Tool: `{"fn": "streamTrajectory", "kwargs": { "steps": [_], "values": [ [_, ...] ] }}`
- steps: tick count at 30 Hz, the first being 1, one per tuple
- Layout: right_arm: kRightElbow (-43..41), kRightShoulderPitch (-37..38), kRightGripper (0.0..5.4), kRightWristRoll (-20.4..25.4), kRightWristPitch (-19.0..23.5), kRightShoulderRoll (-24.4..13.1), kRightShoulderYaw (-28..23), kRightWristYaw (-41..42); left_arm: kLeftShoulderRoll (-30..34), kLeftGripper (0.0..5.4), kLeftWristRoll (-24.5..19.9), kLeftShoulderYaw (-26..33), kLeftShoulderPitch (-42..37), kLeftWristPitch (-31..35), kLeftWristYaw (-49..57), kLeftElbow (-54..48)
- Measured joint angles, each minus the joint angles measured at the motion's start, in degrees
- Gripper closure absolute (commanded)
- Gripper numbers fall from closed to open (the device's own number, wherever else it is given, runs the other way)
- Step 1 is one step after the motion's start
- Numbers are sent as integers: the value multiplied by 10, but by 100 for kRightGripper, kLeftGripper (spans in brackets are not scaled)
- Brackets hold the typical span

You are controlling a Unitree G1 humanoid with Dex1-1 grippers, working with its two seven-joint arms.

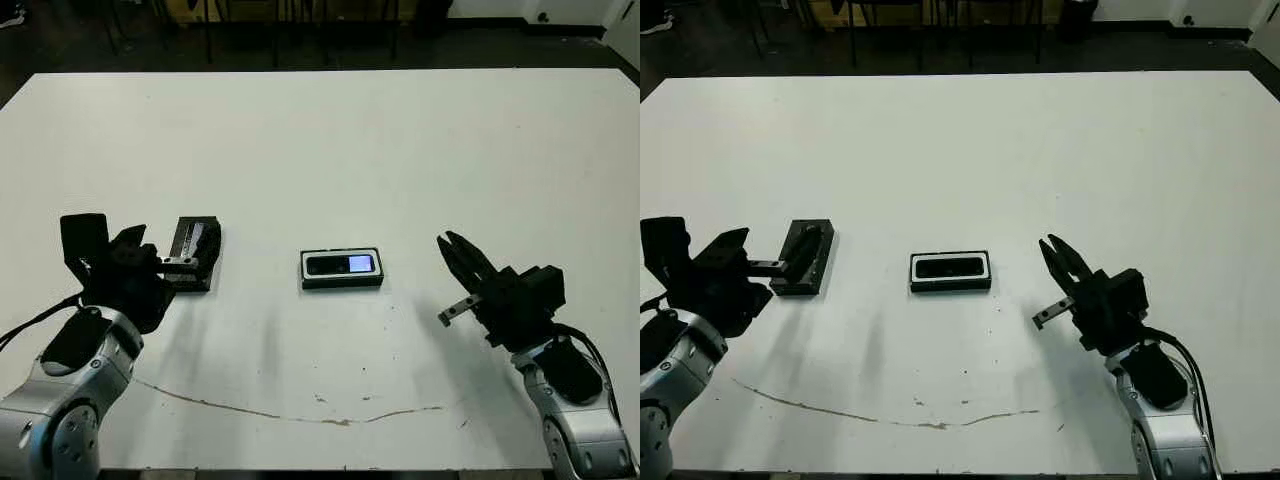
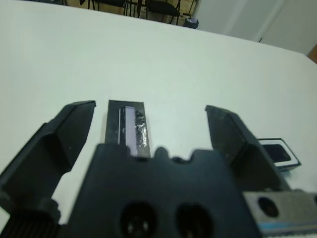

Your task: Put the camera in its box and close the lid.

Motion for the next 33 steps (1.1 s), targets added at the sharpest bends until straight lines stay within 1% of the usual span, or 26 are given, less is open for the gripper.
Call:
{"fn": "streamTrajectory", "kwargs": {
  "steps": [12,15,17,27,33],
  "values": [
    [0,4,540,-1,-2,0,0,4,-7,0,24,-29,-13,-5,8,55],
    [-4,6,540,-3,4,0,0,0,-6,0,29,-35,-13,-6,6,66],
    [2,6,540,2,1,3,0,3,-3,0,35,-39,-13,-7,1,71],
    [2,9,540,7,7,4,0,7,14,0,50,-40,-16,-10,-19,114],
    [15,8,540,9,-5,4,0,13,18,0,60,-41,-18,-11,-24,134]
  ]
}}
